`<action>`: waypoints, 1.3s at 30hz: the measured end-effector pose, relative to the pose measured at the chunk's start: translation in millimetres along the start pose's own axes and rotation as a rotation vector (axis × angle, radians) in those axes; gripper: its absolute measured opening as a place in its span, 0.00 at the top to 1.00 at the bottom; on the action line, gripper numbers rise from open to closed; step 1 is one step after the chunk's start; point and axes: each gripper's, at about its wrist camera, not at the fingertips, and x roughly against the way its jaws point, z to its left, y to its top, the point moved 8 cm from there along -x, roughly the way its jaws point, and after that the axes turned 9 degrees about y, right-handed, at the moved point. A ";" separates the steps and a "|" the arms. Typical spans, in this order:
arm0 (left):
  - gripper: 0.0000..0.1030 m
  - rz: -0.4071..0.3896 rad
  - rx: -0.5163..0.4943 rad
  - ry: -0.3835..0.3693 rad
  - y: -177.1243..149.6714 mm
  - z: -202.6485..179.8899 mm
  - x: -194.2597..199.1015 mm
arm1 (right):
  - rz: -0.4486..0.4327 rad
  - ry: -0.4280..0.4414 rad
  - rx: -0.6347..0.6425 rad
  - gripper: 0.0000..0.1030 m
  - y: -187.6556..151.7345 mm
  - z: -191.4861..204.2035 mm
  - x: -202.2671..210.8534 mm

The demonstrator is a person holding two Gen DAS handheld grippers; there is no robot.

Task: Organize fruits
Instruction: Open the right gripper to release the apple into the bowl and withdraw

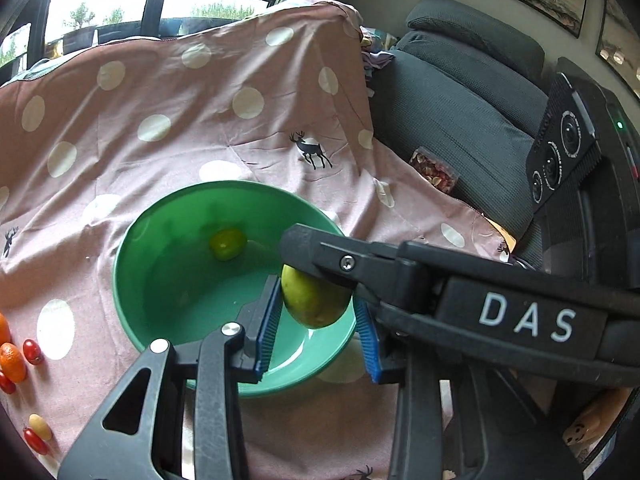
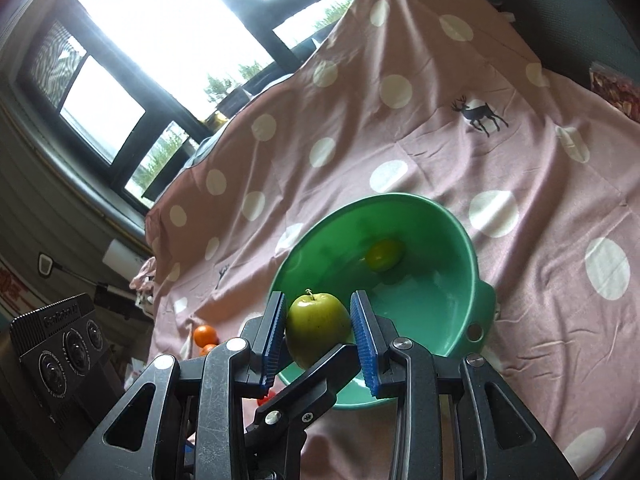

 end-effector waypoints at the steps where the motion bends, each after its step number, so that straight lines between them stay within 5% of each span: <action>1: 0.65 0.008 0.002 -0.007 -0.6 -1.0 -3.4 | 0.002 -0.008 -0.011 0.65 0.2 -4.3 0.2; 20: 0.64 0.159 0.081 -0.063 -24.9 -6.1 -41.8 | 0.078 -0.172 -0.089 0.65 -6.9 -48.0 -15.6; 31: 0.62 0.071 0.095 -0.019 -14.8 11.7 -8.7 | 0.000 -0.180 -0.056 0.57 3.0 -41.4 0.6; 39: 0.36 -0.027 0.147 0.076 -13.8 52.2 41.7 | -0.040 -0.179 -0.017 0.42 7.0 -27.1 5.9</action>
